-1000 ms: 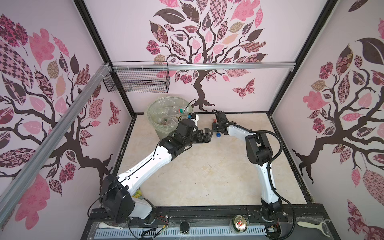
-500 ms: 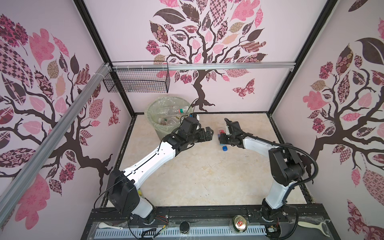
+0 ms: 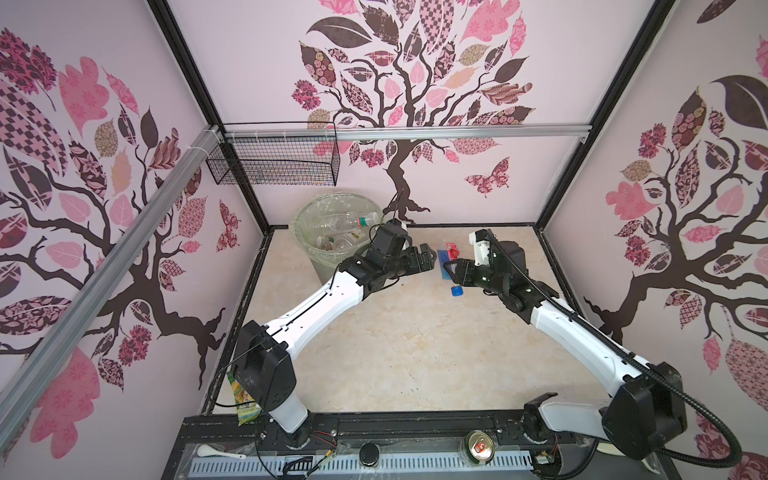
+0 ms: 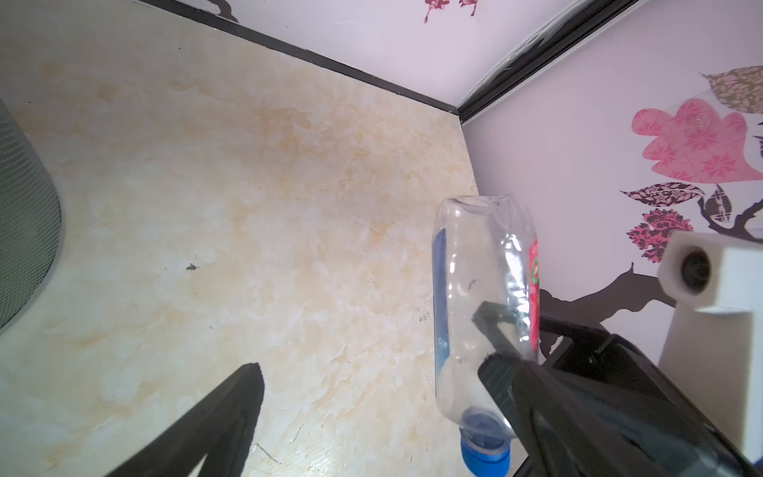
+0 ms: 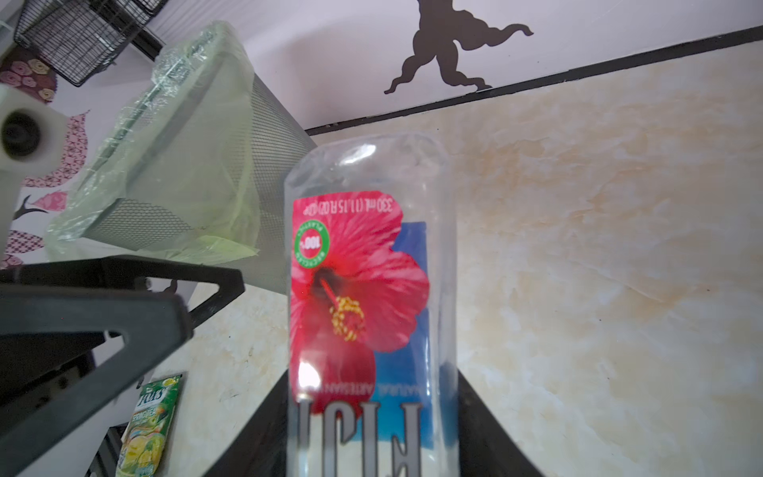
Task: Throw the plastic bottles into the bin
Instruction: 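Lift the Fiji bottle toward the left gripper while left gripper approaches, then close left gripper on the Fiji bottle's base while right gripper releases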
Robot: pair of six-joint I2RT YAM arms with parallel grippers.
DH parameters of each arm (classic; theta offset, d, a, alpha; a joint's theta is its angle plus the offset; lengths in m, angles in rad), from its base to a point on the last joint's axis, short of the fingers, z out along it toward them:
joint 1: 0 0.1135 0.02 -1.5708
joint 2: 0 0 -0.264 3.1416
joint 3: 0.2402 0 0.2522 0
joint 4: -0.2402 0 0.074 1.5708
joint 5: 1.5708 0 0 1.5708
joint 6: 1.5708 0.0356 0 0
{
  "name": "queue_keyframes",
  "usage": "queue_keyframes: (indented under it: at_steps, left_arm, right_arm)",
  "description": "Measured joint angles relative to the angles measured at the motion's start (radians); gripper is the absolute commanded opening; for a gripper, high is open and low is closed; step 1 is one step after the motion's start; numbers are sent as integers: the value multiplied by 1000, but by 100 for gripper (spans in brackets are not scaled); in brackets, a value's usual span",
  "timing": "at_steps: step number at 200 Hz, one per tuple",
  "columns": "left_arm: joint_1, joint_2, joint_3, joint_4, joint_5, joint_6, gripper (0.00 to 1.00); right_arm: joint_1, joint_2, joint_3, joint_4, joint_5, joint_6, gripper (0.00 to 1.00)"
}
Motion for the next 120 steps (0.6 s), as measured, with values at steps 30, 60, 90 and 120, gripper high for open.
queue_keyframes:
  at_steps: [30, 60, 90, 120]
  left_arm:
    - [-19, 19, 19, 22, 16, -16, 98]
    - [-32, 40, 19, 31, 28, -32, 98]
    - [-36, 49, 19, 39, 32, -40, 95]
    - [-39, 51, 19, 60, 35, -51, 89]
  right_arm:
    - [26, -37, -25, -3, -21, 11, 53]
    - [51, -52, -35, -8, -25, 19, 53]
    - [61, -62, -49, -7, -35, 32, 53]
    - [67, -73, -50, -8, -41, 40, 53]
